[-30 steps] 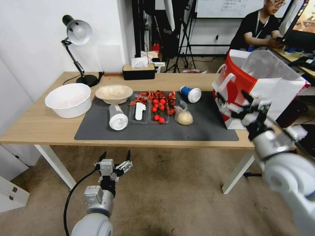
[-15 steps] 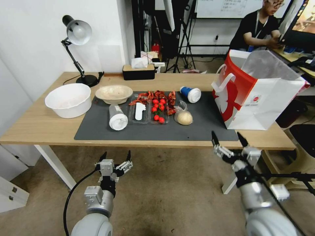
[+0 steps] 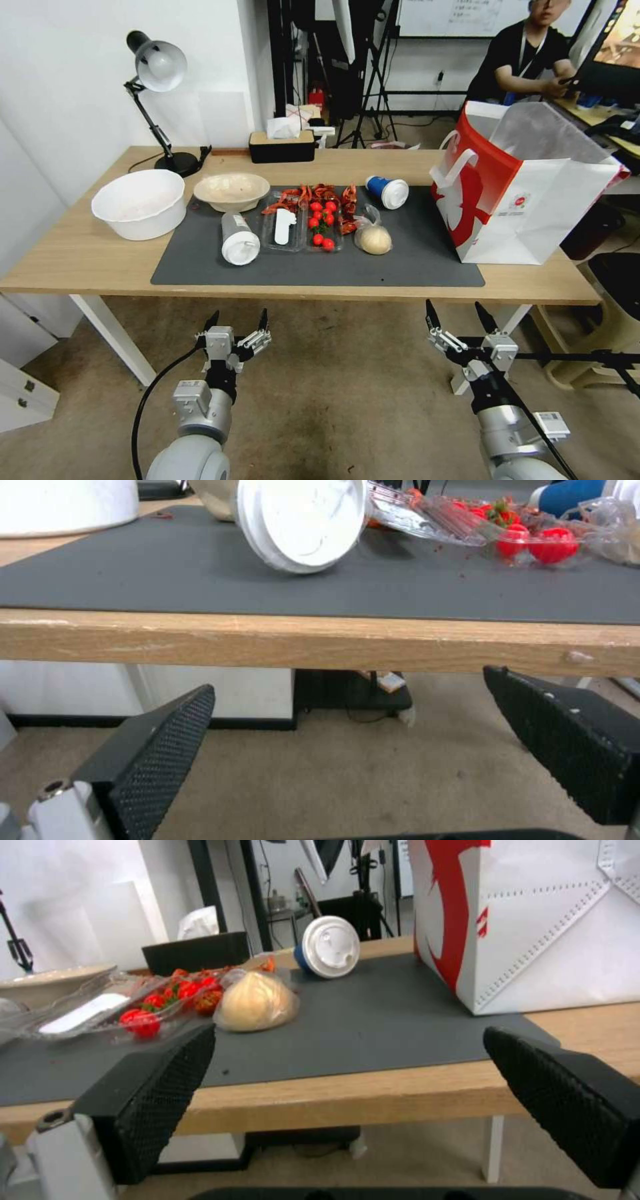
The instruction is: Pick up the trash from the table and place it into the takeout bag.
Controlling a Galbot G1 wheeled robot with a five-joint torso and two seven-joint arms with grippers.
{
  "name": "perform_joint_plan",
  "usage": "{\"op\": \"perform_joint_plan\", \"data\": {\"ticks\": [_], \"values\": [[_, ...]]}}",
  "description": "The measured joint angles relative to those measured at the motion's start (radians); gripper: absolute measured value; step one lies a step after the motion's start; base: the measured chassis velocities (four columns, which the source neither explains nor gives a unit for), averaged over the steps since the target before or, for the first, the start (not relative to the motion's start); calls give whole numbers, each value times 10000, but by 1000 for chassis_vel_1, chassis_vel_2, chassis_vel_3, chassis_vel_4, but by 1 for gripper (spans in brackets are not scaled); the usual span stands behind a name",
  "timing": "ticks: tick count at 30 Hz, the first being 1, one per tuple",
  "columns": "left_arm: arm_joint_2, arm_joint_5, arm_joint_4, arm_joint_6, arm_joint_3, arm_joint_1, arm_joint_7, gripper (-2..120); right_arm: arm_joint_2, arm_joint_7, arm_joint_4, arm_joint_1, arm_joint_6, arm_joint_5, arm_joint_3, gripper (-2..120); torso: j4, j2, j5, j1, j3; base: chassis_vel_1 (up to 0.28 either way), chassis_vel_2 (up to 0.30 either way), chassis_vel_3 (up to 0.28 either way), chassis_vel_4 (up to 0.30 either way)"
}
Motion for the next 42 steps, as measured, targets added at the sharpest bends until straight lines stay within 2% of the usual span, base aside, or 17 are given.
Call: {"op": "perform_joint_plan", "data": {"ticks": [11, 19, 24, 32, 34, 42], "values": [[-20, 10, 41, -36, -23, -26, 2, 100, -248, -35, -126, 468, -355, 122, -74, 100, -1, 1, 0, 0, 0, 0, 0, 0, 0], [-17, 22, 41, -78, -70, -21, 5, 100, -1117, -326, -554, 2411, -1647, 1048, -444, 100, -2, -1, 4, 0, 1, 0, 0, 0, 0], [-26, 31, 49, -110, -117, -20, 5, 100, -1498, -376, -729, 3230, -2132, 1363, -628, 100, 1, 0, -3, 1, 2, 0, 0, 0, 0], [-33, 13, 82, -114, -260, -23, 4, 100, -2242, -1002, -1910, 5396, -3113, 2242, -1454, 100, 1, 0, 1, 1, 3, 0, 0, 0, 0], [-56, 7, 112, -114, -267, -25, 2, 100, -2401, -1187, -2470, 6248, -3460, 2643, -1929, 100, -2, 0, 0, 1, 3, 0, 0, 0, 0], [-98, -28, 158, -149, -400, -14, 0, 100, -2188, -1390, -3691, 8034, -4056, 2781, -3047, 100, 1, 0, -1, 2, 1, 0, 0, 0, 0]]}}
